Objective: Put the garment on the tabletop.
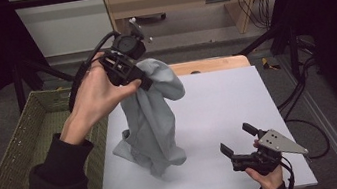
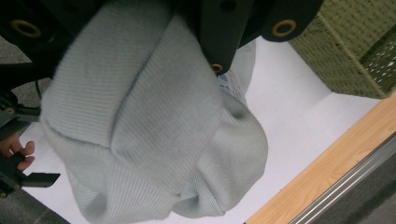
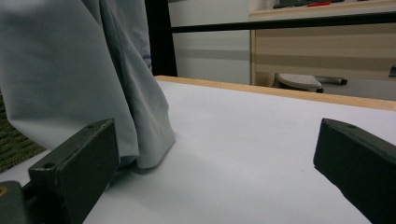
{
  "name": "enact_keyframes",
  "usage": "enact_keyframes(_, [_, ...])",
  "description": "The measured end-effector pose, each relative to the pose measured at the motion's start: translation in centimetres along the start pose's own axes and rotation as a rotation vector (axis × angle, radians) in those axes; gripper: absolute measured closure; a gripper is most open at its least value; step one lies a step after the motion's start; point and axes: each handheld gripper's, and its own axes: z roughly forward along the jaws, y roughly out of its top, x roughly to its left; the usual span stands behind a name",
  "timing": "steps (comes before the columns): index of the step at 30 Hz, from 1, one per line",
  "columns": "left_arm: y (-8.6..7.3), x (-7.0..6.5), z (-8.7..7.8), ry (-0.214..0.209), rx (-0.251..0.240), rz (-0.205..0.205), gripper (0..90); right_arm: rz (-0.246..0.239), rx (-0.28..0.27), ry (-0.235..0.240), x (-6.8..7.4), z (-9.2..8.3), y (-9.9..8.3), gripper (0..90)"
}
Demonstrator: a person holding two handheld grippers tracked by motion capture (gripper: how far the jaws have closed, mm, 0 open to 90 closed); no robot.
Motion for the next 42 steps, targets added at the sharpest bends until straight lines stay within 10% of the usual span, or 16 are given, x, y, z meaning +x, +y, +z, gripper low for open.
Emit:
enact_keyframes(15, [-2.9,0.7,5.0,-0.073,-0.007,-0.014,80.1,-0.012,0.004,-0.005,0.1,0.2,-0.2,0.4])
enact_keyframes(42, [-6.6,1.0,16.2,-0.152,0.124,-0.023,77.1,-0.023,0.005,-0.001,-0.2,0.2,-0.5,0.4])
